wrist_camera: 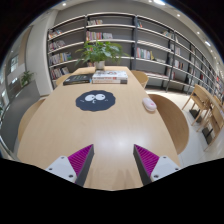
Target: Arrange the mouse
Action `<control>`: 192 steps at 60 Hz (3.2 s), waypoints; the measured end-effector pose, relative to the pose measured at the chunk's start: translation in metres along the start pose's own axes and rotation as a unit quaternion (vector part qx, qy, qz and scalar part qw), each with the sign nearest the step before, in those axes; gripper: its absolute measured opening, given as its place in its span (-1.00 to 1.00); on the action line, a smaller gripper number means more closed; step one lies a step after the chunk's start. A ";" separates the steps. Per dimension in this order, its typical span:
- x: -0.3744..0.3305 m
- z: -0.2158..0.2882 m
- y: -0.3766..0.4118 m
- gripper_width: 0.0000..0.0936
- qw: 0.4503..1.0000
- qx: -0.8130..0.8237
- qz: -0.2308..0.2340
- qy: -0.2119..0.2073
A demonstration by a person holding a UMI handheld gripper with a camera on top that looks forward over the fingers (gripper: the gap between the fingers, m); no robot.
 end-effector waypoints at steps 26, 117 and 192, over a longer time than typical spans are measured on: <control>0.128 0.062 -0.149 0.69 0.998 0.015 -0.059 0.021; 0.249 0.209 0.094 -0.39 0.999 -0.038 0.008 0.011; -0.051 0.135 0.095 0.73 0.999 -0.011 0.016 -0.042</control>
Point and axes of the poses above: the point between the fingertips, and its own axes, seen from behind it with the camera up: y to the left, z up, x forward, the way the camera looks, the point moved 9 cm from there along -x, backward, against the way the camera looks, and after that the axes turned 1 degree about y, right-handed, at the moved point
